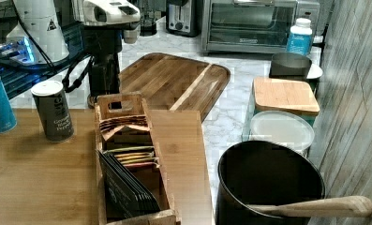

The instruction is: Open the drawer.

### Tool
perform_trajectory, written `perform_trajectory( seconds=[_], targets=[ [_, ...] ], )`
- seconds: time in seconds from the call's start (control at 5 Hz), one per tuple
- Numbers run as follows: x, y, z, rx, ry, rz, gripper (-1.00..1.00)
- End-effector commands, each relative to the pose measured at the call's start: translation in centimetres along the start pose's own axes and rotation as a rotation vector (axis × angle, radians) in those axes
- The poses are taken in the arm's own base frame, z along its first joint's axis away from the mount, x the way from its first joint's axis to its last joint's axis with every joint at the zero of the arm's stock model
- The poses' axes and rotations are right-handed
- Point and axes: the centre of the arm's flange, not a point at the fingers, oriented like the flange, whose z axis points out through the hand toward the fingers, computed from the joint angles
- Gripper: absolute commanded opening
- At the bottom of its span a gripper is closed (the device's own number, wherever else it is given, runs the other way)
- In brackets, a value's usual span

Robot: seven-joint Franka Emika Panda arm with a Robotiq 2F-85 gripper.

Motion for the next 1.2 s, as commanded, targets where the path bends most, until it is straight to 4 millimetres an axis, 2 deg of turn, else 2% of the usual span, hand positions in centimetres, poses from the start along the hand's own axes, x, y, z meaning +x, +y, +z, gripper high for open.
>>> perform_trajectory(
  seconds=[0.2,0.4,0.6,0.8,1.2],
  targets=[
    [0.1,1.0,-0.5,0.169,-0.050,-0.092,1.00],
    [0.3,-0.6,0.1,0.195,-0.040,-0.115,1.00],
    [0.1,-3.0,0.5,0.240,-0.059,-0.100,1.00],
    [0.2,-6.6,0.3,0.266,-0.083,-0.088,1.00],
    [0.4,-15.4,-1.4,0.312,-0.094,-0.098,1.00]
  ],
)
